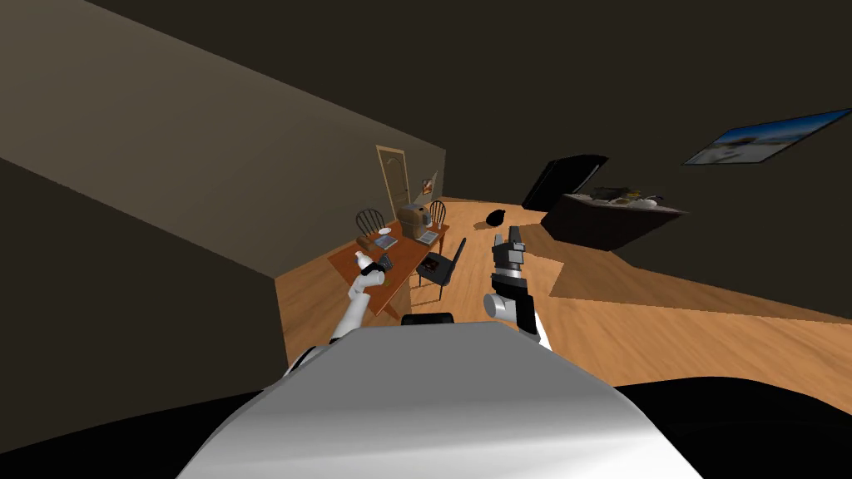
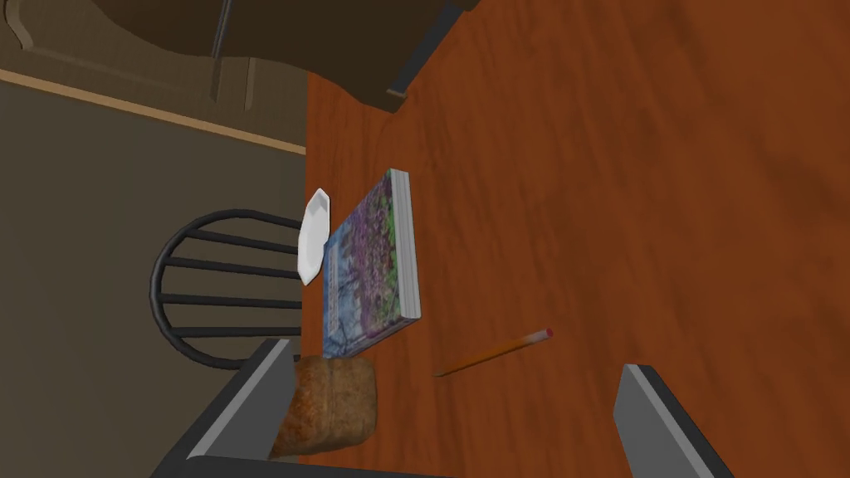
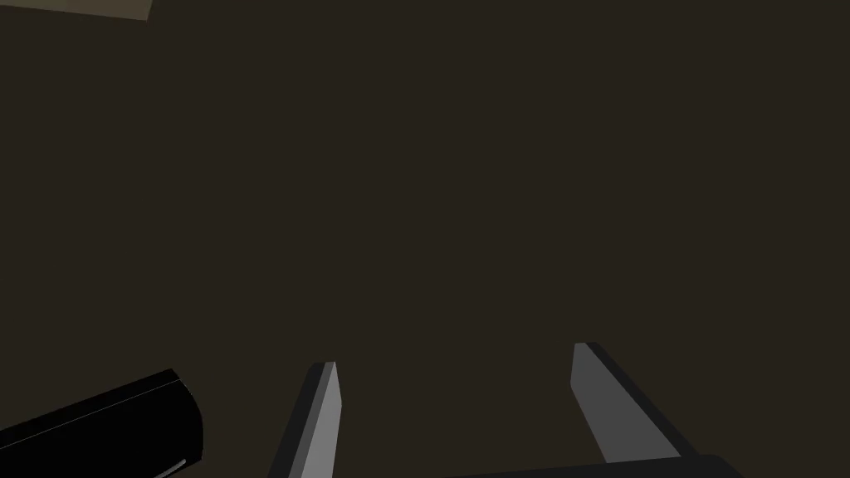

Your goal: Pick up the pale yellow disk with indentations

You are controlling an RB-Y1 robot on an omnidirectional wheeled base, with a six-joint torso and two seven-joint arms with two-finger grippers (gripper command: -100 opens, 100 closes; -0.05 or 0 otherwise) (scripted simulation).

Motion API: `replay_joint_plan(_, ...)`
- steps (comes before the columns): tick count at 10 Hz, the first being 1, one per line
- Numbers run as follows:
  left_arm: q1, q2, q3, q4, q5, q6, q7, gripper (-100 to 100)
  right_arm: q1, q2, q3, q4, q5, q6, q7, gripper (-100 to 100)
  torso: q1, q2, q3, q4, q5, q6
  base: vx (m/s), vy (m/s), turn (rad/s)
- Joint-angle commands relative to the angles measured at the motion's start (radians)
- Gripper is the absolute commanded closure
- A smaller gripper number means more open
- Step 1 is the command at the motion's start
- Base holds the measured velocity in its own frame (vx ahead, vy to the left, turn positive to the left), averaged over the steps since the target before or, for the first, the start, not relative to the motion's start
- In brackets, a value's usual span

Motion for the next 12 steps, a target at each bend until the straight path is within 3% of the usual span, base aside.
replay_joint_plan(1, -0.029, 0.019, 0.016, 0.05, 0.011, 0.05, 0.008, -100, 0.0, 0.0, 0.0, 0.0, 0.0, 0.0, 0.0, 0, 0.0, 0.0, 0.0, 0.0, 0.0, 0.0, -0.005, 0.03, -0.23)
replay_joint_plan(8, -0.108, 0.06, 0.062, 0.235, 0.022, 0.235, 0.024, -100, 0.0, 0.0, 0.0, 0.0, 0.0, 0.0, 0.0, 0, 0.0, 0.0, 0.0, 0.0, 0.0, 0.001, -0.005, 0.032, -0.192)
replay_joint_plan(9, -0.131, 0.075, 0.077, 0.287, 0.025, 0.261, 0.028, -100, 0.0, 0.0, 0.0, 0.0, 0.0, 0.0, 0.0, 0, 0.0, 0.0, 0.0, 0.0, 0.0, 0.0, -0.008, 0.032, -0.231)
replay_joint_plan(10, -0.131, 0.075, 0.077, 0.291, 0.025, 0.285, 0.028, -100, 0.0, 0.0, 0.0, 0.0, 0.0, 0.0, 0.0, 0, 0.0, 0.0, 0.0, 0.0, 0.0, 0.0, -0.008, 0.027, -0.125)
replay_joint_plan(11, -0.153, 0.09, 0.093, 0.345, 0.027, 0.31, 0.033, -100, 0.0, 0.0, 0.0, 0.0, 0.0, 0.0, 0.0, 0, 0.0, 0.0, 0.0, 0.0, 0.0, 0.0, -0.004, 0.026, -0.232)
replay_joint_plan(12, -0.153, 0.09, 0.093, 0.345, 0.027, 0.335, 0.033, -100, 0.0, 0.0, 0.0, 0.0, 0.0, 0.0, 0.0, 0, 0.0, 0.0, 0.0, 0.0, 0.0, 0.0, -0.006, 0.028, -0.116)
